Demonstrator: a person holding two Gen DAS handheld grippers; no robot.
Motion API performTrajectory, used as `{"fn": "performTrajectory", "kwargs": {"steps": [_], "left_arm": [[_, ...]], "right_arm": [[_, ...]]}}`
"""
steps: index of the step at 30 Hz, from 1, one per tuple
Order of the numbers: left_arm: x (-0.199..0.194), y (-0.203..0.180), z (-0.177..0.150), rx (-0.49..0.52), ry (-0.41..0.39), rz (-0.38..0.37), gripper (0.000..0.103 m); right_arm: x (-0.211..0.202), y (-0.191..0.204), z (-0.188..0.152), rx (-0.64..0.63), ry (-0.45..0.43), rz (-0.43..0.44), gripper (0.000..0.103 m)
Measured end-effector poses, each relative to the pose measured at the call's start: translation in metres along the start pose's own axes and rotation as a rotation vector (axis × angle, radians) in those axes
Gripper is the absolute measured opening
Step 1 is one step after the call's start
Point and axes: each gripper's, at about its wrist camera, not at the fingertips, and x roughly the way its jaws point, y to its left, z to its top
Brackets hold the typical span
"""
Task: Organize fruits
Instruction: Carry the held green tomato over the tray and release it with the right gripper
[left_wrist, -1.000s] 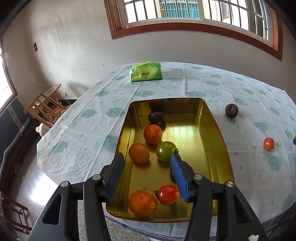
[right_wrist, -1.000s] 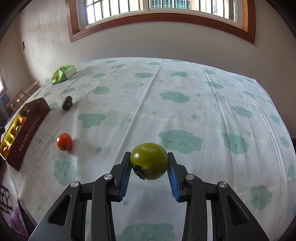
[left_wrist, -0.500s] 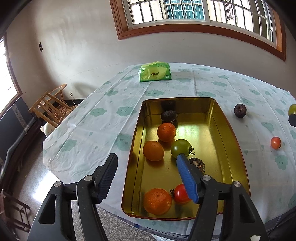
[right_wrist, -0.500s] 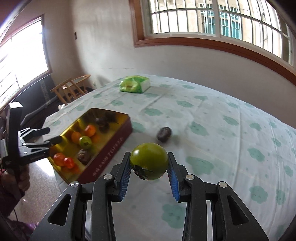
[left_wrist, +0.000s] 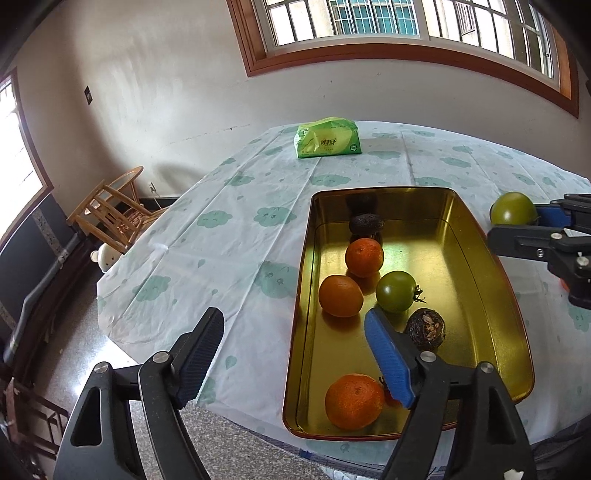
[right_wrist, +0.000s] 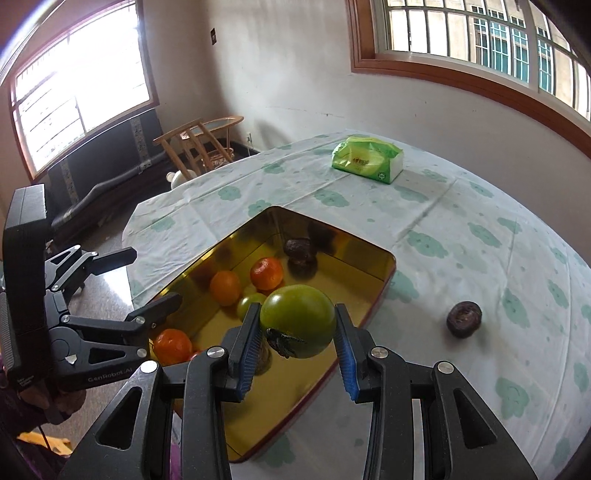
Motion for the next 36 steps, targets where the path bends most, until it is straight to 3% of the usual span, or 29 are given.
{"fn": "performTrajectory", "kwargs": {"steps": [10,20,28,30,33,36], "left_arm": [[0.011,0.014,-0.003,-0.017,0.032,0.004,0.076],[0.017,0.015,-0.003,-0.017,0.044,0.003,0.076],[0.021,0.013,-0.004,-0.013,0.051,0.001,0.078],[0.022,0.013,-0.005,-0.012,0.047,0.005,0.084],[0.02,0.013,-0.005,-0.01,0.04,0.008,0.084],[0.018,0.013,-0.005,-0.006,0.037,0.009,0.085]], "right_arm": [[0.049,0.0,0.012,0.012,0.085,-0.005,0.039],[0.073,-0.003,0.013,0.015,0.126,-0.009,0.039],[0.078,0.0,0.019,0.017,0.119,0.007,0.04],[0.075,0.001,0.021,0.018,0.102,0.015,0.045],[0.07,0.002,0.024,0.026,0.082,0.023,0.052],[0.062,0.003,0.025,0.026,0.062,0.024,0.053]]}}
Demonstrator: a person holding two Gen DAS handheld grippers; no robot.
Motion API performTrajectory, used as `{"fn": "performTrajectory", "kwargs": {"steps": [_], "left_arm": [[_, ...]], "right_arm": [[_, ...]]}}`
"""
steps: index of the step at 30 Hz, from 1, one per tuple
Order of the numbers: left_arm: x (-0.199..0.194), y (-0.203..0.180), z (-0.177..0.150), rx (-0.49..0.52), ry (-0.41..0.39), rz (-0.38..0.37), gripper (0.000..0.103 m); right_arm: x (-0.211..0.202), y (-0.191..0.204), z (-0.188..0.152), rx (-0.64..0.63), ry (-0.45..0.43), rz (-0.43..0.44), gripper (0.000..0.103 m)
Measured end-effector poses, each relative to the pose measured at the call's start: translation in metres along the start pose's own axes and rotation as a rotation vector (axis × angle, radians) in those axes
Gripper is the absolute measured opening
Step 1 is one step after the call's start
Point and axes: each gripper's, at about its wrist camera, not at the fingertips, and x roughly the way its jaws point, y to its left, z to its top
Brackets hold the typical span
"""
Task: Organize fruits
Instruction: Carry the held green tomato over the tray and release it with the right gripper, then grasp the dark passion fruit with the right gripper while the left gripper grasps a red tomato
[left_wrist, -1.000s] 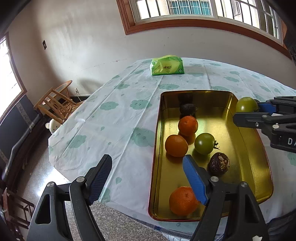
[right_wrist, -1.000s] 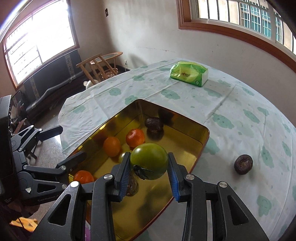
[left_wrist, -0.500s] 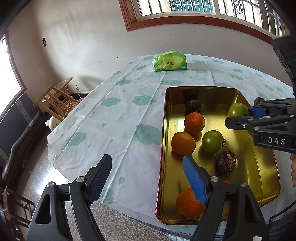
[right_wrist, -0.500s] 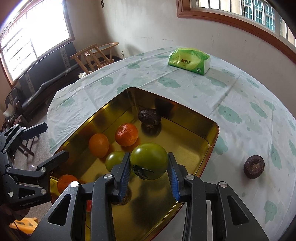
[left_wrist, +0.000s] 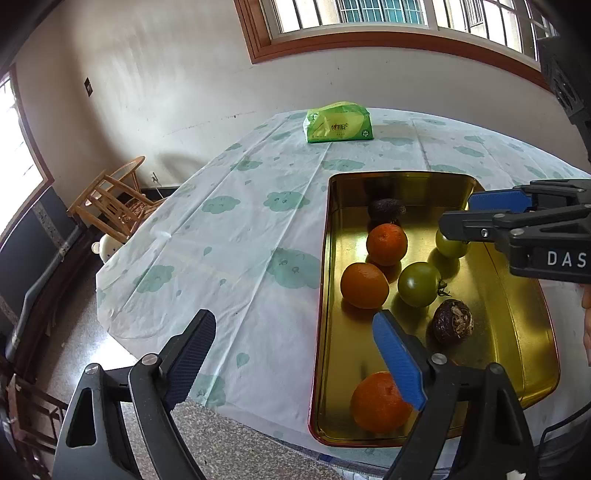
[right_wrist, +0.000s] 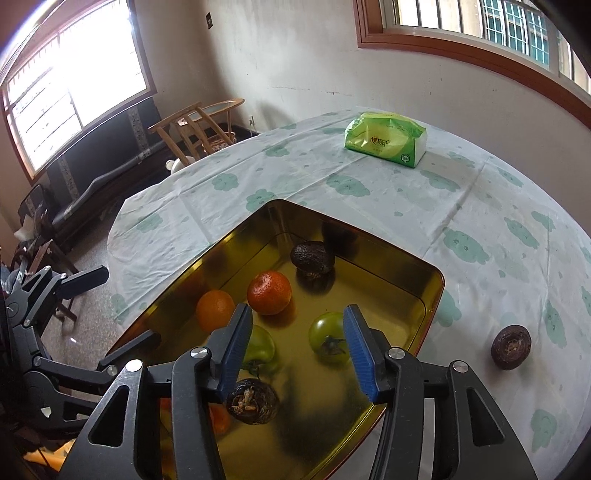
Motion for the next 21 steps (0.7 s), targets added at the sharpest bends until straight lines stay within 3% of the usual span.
{"fn": "performTrajectory", "kwargs": {"steps": [5,10,16,21], "left_arm": [[-0.002,0.0,0.001,0.001,-0.002,0.0,0.086],[-0.003,-0.002,0.002,0.006,-0.001,-0.001,0.087],[-0.007,-0.008,0.004,0.017,-0.006,-0.011,0.087],[-0.01,-0.013,0.008,0.025,-0.004,-0.025,0.087]], "right_arm": [[-0.026,-0.009,-0.008,0.017,-0.044,-0.023,0.055],[-0.061,-0.048,-0.028,0.085,-0.079,-0.097,0.063],[-0.074,-0.106,-0.043,0.148,-0.021,-0.2,0.066],[-0.055,-0.126,-0.043,0.12,0.057,-0.258,0.068]]}}
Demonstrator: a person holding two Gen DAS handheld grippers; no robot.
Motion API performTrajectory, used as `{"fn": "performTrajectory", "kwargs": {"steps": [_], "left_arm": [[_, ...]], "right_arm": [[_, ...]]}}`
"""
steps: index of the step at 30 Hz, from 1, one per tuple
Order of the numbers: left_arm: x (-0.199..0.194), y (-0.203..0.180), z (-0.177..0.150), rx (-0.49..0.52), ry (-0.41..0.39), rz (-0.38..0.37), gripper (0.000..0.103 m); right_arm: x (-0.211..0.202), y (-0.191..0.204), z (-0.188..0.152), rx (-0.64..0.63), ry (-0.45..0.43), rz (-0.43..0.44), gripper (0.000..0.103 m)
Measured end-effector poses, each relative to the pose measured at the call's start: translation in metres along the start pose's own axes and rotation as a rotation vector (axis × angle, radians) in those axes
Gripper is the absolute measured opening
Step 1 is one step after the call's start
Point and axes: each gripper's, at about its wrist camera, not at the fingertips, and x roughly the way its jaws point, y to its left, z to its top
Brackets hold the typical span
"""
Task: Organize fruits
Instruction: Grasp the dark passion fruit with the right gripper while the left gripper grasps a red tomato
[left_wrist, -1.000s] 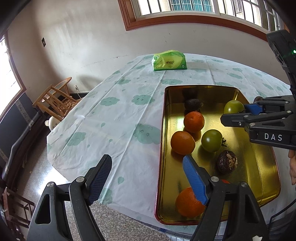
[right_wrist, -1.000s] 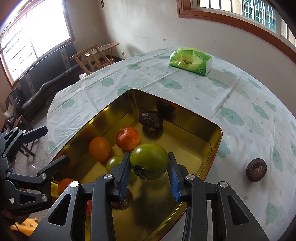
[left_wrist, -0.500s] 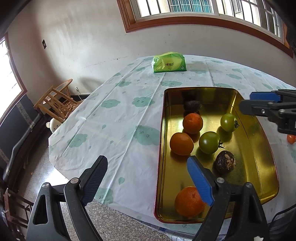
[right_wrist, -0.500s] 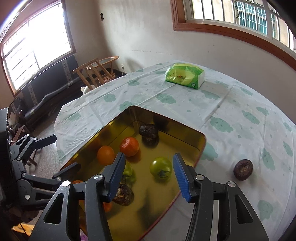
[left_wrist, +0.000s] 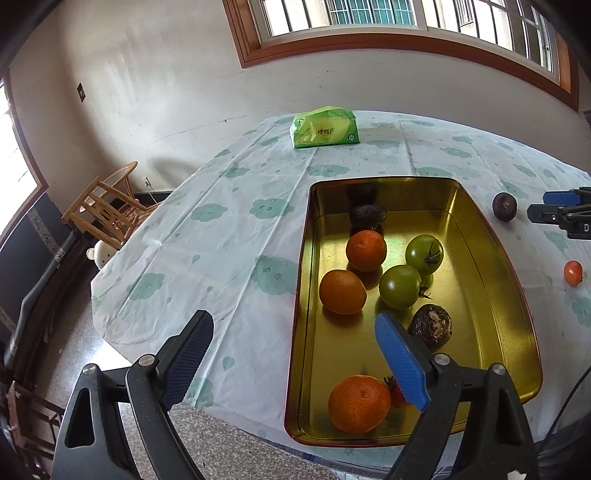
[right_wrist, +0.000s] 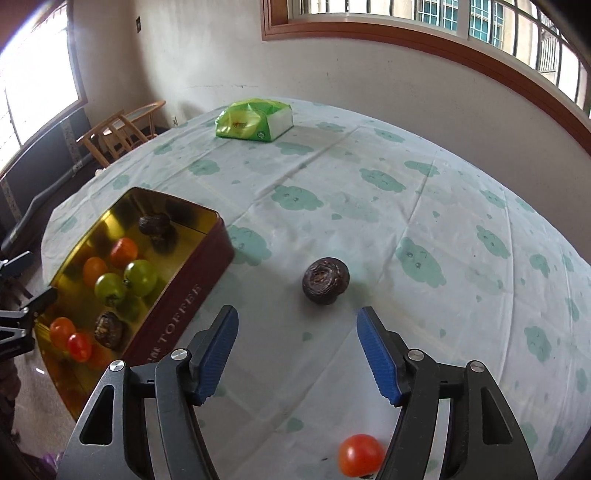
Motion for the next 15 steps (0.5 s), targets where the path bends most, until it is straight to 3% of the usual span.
{"fn": "performTrajectory", "kwargs": {"steps": [9,10,11,15], "left_arm": [[-0.005,-0.011,0.01,0.03,-0.004,-0.005,0.087],[-0.005,-0.014,0.011,0.036,-0.004,-0.003,0.087],[-0.004,-0.017,0.012,0.044,-0.002,0.0,0.087],[-0.01,-0.033,0.017,0.084,-0.012,0.006,0.087]], "right_arm": [[0.067,-0.004,0.028,-0.083,0.1,-0.067,0.069],[0.075,-0.006,0.03,-0.074,0.119,-0.049,0.062],[0.082,-0.008,0.031,-0.07,0.143,-0.042,0.038],[0.063,-0.01,0.025,-0.069,0.095,-0.006,0.038]]}}
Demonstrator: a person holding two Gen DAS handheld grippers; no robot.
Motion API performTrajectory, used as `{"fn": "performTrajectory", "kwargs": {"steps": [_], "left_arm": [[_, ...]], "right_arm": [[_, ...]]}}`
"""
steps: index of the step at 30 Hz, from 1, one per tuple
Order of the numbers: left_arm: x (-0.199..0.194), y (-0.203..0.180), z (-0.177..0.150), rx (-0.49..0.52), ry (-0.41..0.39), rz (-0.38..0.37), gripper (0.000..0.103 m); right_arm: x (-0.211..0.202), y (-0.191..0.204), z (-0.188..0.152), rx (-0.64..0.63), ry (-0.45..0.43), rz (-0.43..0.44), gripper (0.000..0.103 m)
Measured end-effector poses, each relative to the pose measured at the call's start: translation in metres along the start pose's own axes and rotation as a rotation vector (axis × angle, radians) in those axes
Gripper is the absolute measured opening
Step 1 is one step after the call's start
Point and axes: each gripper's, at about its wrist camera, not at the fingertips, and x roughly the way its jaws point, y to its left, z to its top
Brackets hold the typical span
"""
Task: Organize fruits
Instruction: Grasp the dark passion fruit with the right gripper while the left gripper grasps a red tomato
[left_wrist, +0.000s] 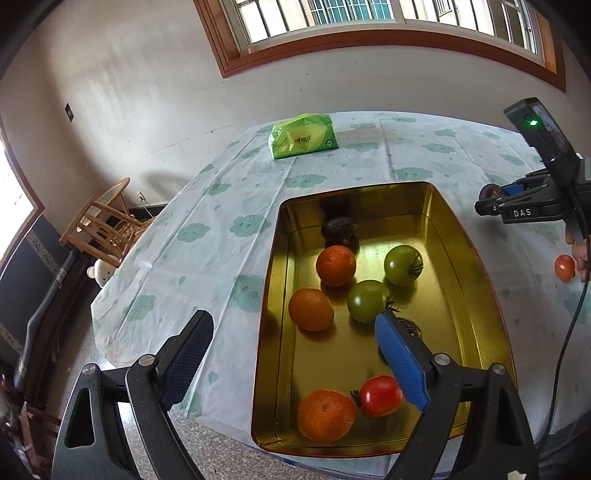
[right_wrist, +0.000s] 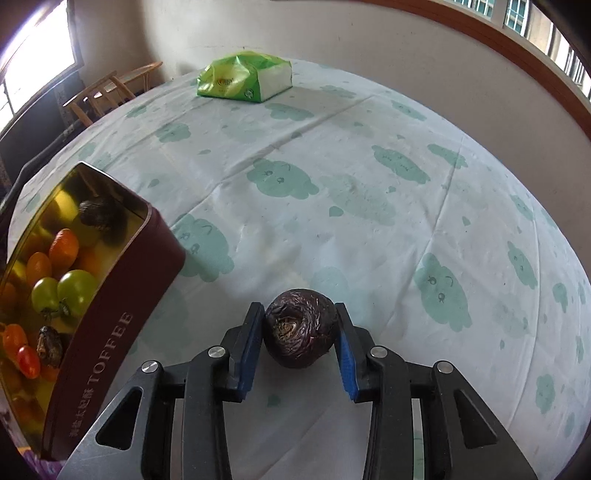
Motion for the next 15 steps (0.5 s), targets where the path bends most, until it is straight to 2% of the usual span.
{"fn": "performTrajectory", "kwargs": {"steps": [3,7,9,12,15], "left_arm": [[-0.011,-0.014,0.007,0.026,-0.028,-0.019,0.087],[-0.027,-0.045,0.017,0.075,-0.057,-0.117,0.087],[-0.035,-0.067,0.022,0.111,-0.078,-0.182,0.087],[-0.041,-0.104,0.031,0.169,-0.087,-0.311,0.087],[-0.038,-0.144,0.041,0.217,-0.071,-0.431,0.087]], "right_arm": [[-0.045,-0.02,-0.026,0.061,-0.101,0.025,0.038],[-0.098,-0.068,-0.087,0.171,-0.173,-0.105,0.038],[-0.114,-0.099,-0.122,0.242,-0.179,-0.181,0.038],[-0.127,-0.148,-0.172,0.373,-0.152,-0.249,0.038],[-0.131,-0.178,-0.206,0.443,-0.136,-0.292,0.038]]}}
